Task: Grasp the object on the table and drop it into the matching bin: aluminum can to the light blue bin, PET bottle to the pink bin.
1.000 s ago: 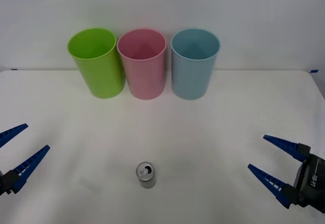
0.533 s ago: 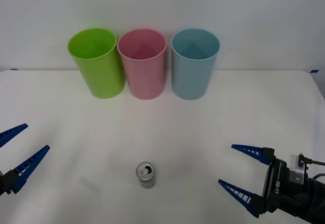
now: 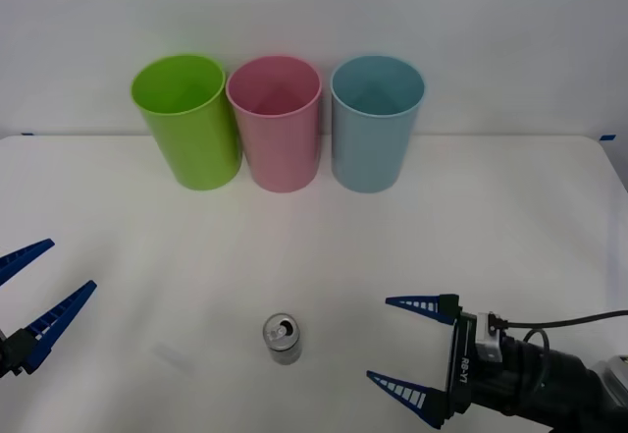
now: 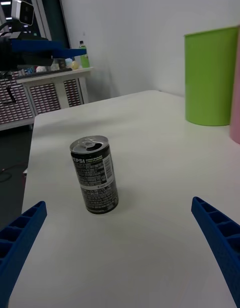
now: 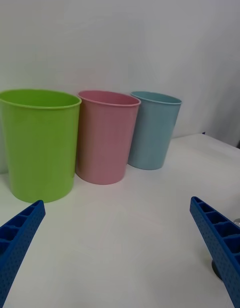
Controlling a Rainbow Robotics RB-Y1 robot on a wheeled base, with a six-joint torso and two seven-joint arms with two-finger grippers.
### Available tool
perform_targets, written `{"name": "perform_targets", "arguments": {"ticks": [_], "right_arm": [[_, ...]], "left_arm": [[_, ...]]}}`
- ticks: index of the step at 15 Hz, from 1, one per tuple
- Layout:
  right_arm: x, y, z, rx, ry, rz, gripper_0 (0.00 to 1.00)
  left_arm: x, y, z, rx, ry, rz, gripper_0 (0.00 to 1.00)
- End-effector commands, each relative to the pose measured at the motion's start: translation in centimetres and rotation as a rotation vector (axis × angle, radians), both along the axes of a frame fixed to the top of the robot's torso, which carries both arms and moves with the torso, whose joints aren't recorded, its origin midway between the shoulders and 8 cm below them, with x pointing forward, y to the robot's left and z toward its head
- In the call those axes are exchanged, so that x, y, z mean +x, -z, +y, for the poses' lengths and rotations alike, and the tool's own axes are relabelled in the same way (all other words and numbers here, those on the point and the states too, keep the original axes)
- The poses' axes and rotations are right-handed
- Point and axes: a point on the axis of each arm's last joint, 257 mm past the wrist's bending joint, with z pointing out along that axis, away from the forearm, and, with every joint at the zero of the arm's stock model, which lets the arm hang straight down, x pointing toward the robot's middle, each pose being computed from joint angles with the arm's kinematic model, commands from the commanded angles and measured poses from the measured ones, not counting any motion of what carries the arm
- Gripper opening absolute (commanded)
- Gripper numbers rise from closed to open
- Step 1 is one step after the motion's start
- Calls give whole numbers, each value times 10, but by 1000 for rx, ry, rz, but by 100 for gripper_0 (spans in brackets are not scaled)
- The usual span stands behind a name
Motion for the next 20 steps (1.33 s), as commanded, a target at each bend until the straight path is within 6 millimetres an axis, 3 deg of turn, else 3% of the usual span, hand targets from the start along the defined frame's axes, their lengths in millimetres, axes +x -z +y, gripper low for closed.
{"name": "perform_targets", "arguments": {"ticks": [1,10,20], "right_arm": [[-3,10,24,-15,-26,4,100],[6,28,95,-50,3,-31,100],[16,39,136,-103,38,-49,100]], "left_arm": [[0,0,0,0,0,0,100],[0,0,0,0,0,0,100],[0,0,0,0,0,0,100]]}}
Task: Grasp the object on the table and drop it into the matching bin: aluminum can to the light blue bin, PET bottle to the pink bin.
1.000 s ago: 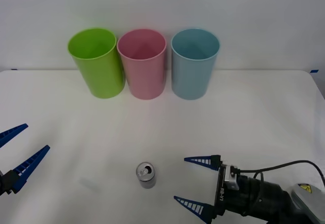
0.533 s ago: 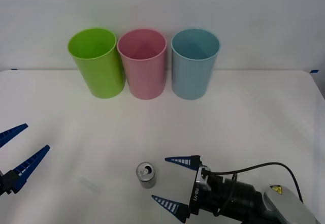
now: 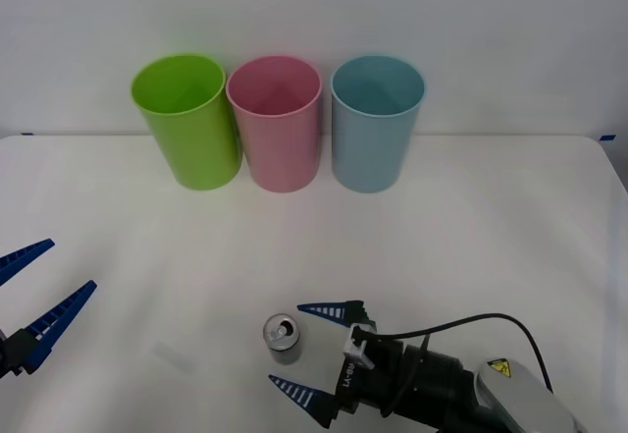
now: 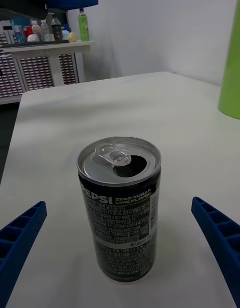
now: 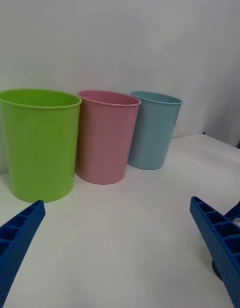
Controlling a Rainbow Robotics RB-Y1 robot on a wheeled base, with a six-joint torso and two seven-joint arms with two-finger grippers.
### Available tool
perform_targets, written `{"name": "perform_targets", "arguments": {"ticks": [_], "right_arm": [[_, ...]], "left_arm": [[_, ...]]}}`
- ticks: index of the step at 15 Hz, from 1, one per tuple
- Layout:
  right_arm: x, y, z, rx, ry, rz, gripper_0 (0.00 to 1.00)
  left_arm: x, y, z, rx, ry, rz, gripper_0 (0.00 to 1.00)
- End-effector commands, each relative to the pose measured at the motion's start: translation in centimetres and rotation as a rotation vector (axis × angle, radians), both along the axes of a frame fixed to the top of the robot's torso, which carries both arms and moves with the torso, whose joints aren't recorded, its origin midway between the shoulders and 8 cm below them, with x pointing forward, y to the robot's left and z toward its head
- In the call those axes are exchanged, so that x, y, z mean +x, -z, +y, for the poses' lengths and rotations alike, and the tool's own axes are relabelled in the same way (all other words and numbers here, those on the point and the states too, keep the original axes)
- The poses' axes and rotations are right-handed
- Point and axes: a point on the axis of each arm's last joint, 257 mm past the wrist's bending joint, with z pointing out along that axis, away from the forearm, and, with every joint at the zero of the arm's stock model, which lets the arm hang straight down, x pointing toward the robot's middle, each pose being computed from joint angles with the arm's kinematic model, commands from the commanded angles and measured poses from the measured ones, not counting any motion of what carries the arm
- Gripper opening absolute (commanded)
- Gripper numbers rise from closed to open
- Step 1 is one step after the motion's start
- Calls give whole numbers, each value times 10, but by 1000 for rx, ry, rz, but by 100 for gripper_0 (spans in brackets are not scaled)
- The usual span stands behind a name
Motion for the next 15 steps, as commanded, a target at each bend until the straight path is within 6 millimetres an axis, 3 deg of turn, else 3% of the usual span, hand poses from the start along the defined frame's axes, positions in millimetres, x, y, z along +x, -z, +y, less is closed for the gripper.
{"name": "perform_targets", "arguments": {"ticks": [1,6,15], "right_arm": [[3,2,9,-14,8,-6,100],[7,8,30,-22,-15,8,100],[15,9,32,-29,-2,-1,100]], "left_arm": [[0,0,0,0,0,0,100],[0,0,0,0,0,0,100],[0,0,0,0,0,0,100]]}}
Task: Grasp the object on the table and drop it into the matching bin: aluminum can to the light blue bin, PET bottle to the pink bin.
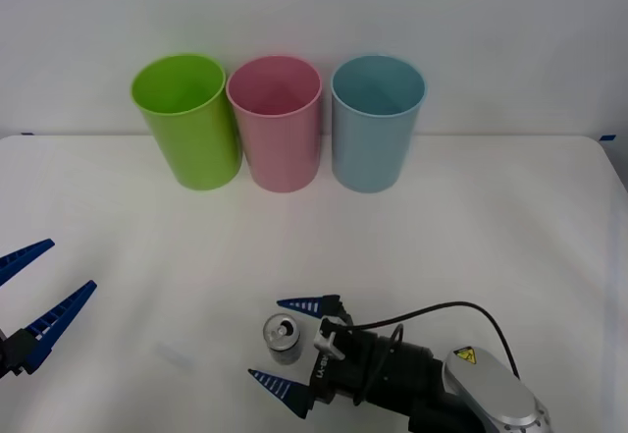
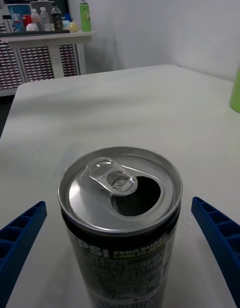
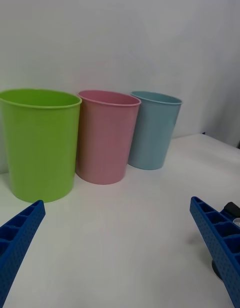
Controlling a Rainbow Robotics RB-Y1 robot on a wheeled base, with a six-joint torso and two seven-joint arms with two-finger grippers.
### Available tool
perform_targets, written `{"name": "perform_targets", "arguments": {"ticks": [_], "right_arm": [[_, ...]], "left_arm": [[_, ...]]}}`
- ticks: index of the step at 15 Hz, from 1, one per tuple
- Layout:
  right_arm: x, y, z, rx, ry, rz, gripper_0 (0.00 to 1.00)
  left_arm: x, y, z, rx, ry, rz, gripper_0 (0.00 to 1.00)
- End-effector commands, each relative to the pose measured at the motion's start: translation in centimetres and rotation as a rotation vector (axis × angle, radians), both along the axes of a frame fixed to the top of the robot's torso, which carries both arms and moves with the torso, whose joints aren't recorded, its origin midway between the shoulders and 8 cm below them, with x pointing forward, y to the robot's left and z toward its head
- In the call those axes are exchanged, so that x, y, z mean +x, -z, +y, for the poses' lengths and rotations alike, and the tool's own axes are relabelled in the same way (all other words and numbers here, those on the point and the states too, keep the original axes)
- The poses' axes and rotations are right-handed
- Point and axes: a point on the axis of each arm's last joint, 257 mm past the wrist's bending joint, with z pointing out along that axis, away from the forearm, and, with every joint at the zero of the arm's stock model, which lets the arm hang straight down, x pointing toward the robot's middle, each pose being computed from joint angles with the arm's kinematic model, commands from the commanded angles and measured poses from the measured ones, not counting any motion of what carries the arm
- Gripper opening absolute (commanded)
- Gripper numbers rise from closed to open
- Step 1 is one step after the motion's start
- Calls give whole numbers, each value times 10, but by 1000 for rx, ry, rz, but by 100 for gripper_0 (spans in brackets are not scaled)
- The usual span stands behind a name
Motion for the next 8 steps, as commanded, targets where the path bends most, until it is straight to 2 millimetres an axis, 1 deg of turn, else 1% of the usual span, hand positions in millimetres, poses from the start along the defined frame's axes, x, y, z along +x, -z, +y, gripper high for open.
{"name": "perform_targets", "arguments": {"ticks": [1,2,3,4,5,8], "right_arm": [[2,0,0,-2,8,-4,100],[2,1,0,-4,10,-6,100],[2,0,0,-5,7,-12,60],[0,0,1,-7,-2,-22,5],[0,-1,2,-6,-3,-25,0],[-2,0,4,-8,-6,-28,0]], "left_arm": [[0,0,0,0,0,0,100],[0,0,0,0,0,0,100],[0,0,0,0,0,0,100],[0,0,0,0,0,0,100],[0,0,0,0,0,0,100],[0,0,0,0,0,0,100]]}}
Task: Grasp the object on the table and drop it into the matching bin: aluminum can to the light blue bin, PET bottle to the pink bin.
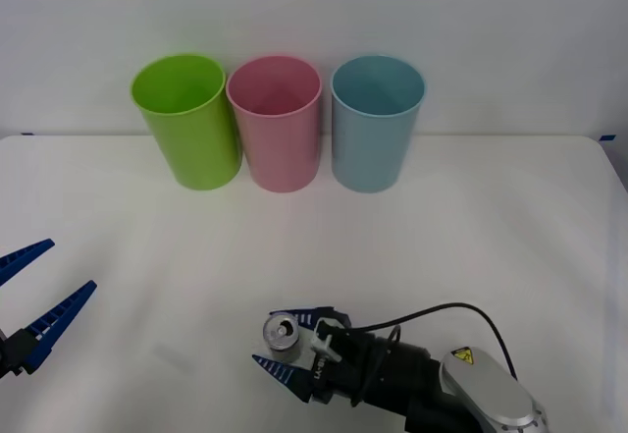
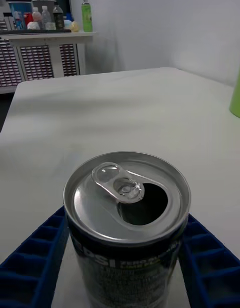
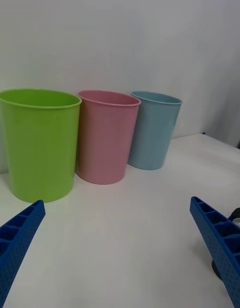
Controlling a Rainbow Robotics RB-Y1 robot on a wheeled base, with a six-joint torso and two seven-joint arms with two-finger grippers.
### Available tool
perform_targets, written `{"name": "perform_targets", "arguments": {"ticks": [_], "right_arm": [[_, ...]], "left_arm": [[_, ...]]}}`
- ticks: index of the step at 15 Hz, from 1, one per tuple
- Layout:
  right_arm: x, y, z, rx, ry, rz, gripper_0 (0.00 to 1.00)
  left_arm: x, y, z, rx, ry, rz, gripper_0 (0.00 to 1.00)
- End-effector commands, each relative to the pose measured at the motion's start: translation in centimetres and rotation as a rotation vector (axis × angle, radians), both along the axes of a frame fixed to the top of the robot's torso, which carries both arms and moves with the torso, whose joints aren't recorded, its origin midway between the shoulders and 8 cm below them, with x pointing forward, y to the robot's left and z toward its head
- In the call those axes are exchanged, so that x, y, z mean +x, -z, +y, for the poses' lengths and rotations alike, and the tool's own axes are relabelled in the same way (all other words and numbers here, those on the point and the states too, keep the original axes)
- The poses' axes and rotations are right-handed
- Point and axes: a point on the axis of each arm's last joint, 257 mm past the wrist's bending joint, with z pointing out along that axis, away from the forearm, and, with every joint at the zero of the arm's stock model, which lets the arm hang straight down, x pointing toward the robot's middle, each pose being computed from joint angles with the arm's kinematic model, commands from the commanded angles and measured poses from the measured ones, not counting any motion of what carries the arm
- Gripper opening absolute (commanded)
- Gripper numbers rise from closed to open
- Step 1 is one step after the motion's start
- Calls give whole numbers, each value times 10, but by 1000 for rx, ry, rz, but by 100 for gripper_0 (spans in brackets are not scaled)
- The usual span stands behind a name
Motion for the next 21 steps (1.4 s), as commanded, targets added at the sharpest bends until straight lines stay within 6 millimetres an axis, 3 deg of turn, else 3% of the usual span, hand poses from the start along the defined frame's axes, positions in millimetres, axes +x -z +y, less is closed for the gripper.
{"name": "perform_targets", "arguments": {"ticks": [1,7,11,16,21], "right_arm": [[0,0,1,-1,0,-1,0],[1,-2,0,10,6,4,0],[2,-21,-11,45,25,-13,0],[-1,-51,-46,93,91,-29,0],[7,-86,-101,151,197,-13,0]], "left_arm": [[0,0,0,0,0,0,100],[0,0,0,0,0,0,100],[0,0,0,0,0,0,100],[0,0,0,0,0,0,100],[0,0,0,0,0,0,100]]}}
